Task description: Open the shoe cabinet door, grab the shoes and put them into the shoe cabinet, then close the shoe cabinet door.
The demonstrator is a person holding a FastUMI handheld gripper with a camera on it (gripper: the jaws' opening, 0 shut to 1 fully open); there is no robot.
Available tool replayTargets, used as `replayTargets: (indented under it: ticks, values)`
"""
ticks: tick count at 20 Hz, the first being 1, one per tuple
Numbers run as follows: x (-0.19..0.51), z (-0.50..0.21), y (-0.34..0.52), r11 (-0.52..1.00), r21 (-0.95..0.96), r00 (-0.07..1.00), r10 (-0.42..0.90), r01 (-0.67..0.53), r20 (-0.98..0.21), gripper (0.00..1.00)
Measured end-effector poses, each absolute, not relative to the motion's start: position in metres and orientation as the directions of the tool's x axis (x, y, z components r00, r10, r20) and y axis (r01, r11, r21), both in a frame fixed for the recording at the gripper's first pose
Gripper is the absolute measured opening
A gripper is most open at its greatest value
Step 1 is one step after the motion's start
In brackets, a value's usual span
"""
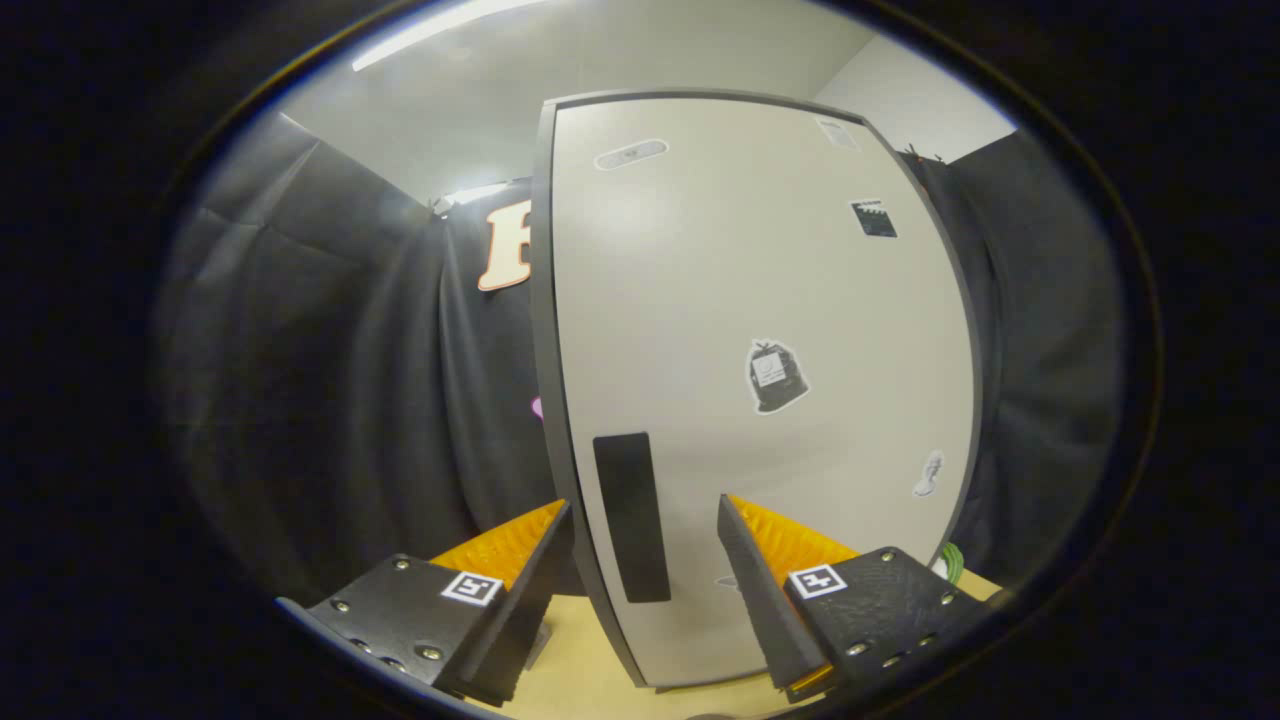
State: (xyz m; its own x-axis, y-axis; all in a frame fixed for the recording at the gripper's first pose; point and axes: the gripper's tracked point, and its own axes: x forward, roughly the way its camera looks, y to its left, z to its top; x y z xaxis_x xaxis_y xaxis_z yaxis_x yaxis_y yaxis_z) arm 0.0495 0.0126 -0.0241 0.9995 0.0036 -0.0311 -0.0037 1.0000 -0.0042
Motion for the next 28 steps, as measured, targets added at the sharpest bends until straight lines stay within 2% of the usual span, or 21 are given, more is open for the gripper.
replayTargets:
  ticks: [2,5,7,9,10,15,18,28]
  values:
    - [0.058,-0.029,0.013,1.000,-0.010,0.999,-0.003,0.003,-0.038,0.89]
    - [0.070,-0.033,0.015,1.000,-0.010,0.999,-0.002,0.001,-0.038,0.72]
    - [0.072,-0.033,0.013,1.000,-0.014,0.999,-0.017,0.017,-0.039,0.72]
    - [0.077,-0.033,0.015,1.000,-0.012,1.000,-0.006,0.006,-0.031,0.52]
    - [0.079,-0.035,0.015,1.000,-0.015,0.999,-0.003,0.003,-0.034,0.52]
    - [0.081,-0.037,0.018,0.999,-0.031,0.999,0.009,-0.010,-0.036,0.36]
    - [0.081,-0.039,0.018,1.000,-0.026,0.999,0.011,-0.013,-0.043,0.31]
    - [0.062,-0.033,0.012,1.000,-0.017,0.999,0.002,-0.002,-0.035,0.31]
